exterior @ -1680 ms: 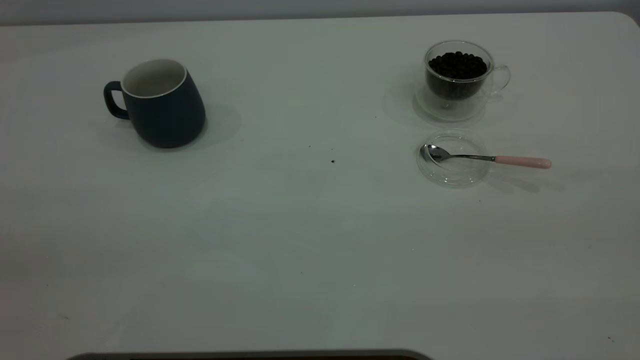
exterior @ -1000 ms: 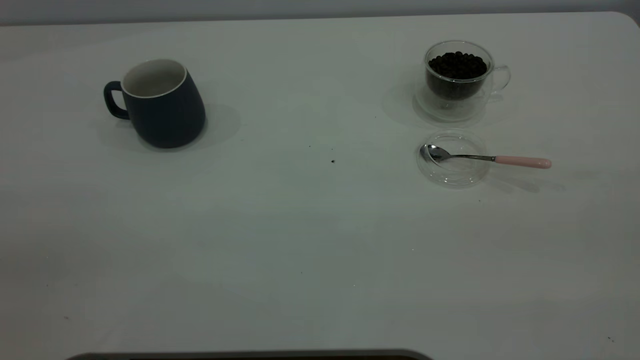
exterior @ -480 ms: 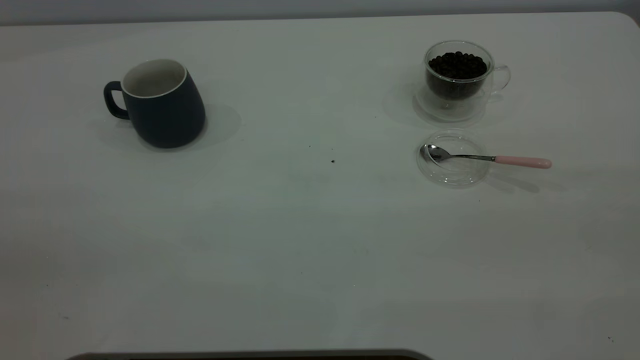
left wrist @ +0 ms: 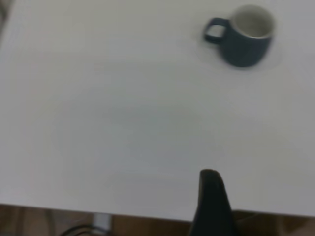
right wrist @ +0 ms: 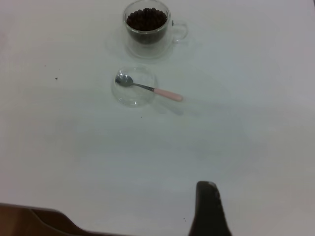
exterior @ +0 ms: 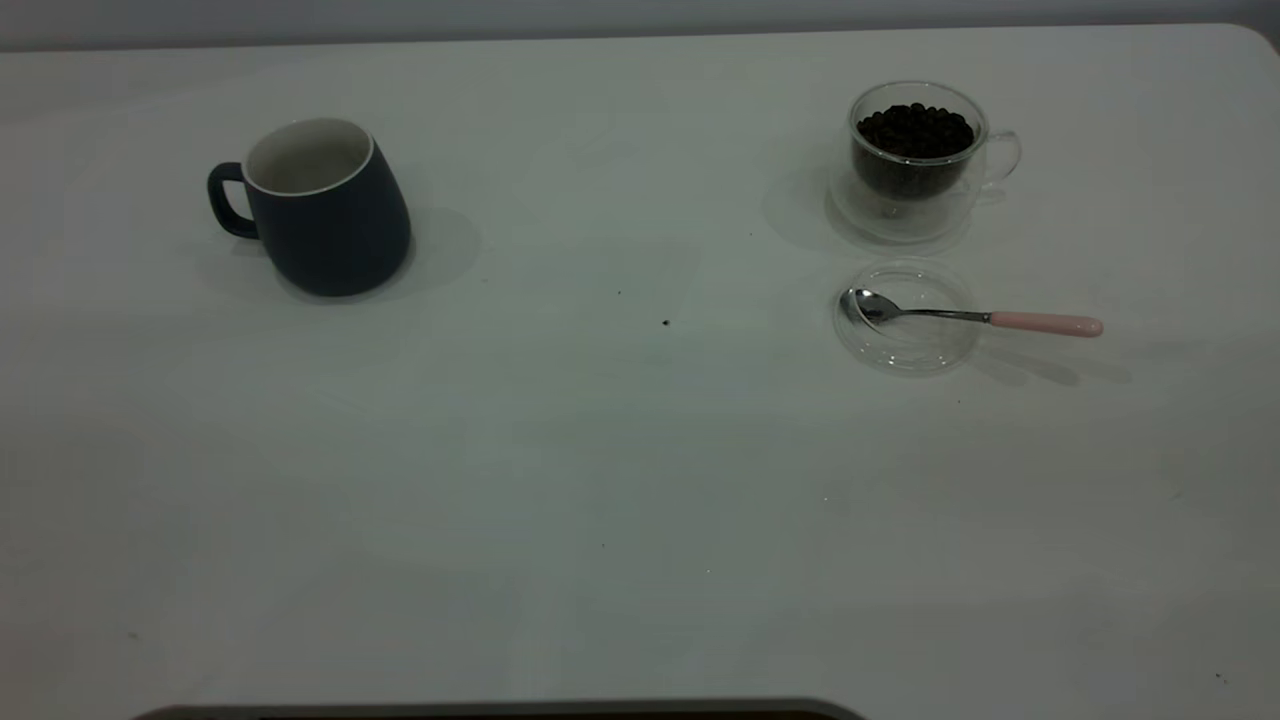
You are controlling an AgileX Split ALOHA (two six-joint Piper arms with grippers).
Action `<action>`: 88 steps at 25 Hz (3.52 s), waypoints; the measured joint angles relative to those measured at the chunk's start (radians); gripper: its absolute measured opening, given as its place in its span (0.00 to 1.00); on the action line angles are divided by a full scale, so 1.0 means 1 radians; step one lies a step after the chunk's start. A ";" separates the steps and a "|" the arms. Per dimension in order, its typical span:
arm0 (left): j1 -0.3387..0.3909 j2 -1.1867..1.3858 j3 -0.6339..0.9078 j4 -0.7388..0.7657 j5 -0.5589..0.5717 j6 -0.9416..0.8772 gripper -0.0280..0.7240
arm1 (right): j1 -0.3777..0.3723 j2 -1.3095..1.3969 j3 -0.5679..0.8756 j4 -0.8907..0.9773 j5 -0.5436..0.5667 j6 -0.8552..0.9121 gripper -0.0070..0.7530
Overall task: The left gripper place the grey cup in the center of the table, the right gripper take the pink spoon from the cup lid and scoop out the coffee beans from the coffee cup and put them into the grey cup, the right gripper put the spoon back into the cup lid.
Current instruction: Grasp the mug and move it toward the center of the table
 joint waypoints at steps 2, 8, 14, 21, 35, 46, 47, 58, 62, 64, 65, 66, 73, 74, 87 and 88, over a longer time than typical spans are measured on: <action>0.000 0.124 -0.039 0.047 -0.051 -0.002 0.79 | 0.000 0.000 0.000 0.000 0.000 0.000 0.77; 0.000 0.511 -0.105 0.071 -0.295 0.000 0.79 | 0.000 0.000 0.000 0.000 0.000 0.000 0.77; 0.042 0.859 -0.156 0.090 -0.503 0.007 0.79 | 0.000 0.000 0.000 0.000 0.000 0.000 0.77; 0.173 1.240 -0.332 0.044 -0.556 0.128 0.79 | 0.000 0.000 0.000 0.000 0.000 0.000 0.77; 0.207 1.845 -0.876 -0.107 -0.415 0.746 0.79 | 0.000 0.000 0.000 0.000 0.000 0.000 0.77; 0.134 1.994 -0.891 -0.139 -0.481 1.346 0.79 | 0.000 0.000 0.000 0.000 0.000 0.001 0.77; 0.125 2.001 -0.894 -0.157 -0.487 1.396 0.79 | 0.000 0.000 0.000 0.000 0.000 0.001 0.77; 0.101 2.058 -0.901 -0.267 -0.512 1.708 0.79 | 0.000 0.000 0.000 0.000 0.000 0.000 0.77; 0.092 2.073 -0.901 -0.345 -0.544 1.827 0.79 | 0.000 0.000 0.000 0.000 0.000 0.000 0.77; 0.088 2.081 -0.901 -0.378 -0.567 1.877 0.79 | 0.000 0.000 0.000 0.000 0.000 0.000 0.77; 0.086 2.084 -0.901 -0.393 -0.571 1.905 0.79 | 0.000 0.000 0.000 0.000 0.000 0.000 0.77; 0.085 2.090 -0.901 -0.406 -0.575 1.930 0.79 | 0.000 0.000 0.000 0.000 0.000 0.000 0.77; 0.071 2.134 -0.901 -0.481 -0.620 2.028 0.79 | 0.000 0.000 0.000 0.000 0.000 0.000 0.77; 0.068 2.138 -0.901 -0.484 -0.622 2.037 0.79 | 0.000 0.000 0.000 0.000 0.000 0.000 0.77; -0.044 2.144 -0.901 -0.536 -0.629 2.065 0.79 | 0.000 0.000 0.000 0.001 0.000 0.000 0.77; -0.057 2.144 -0.901 -0.536 -0.634 2.056 0.79 | 0.000 0.000 0.000 0.001 0.000 0.000 0.77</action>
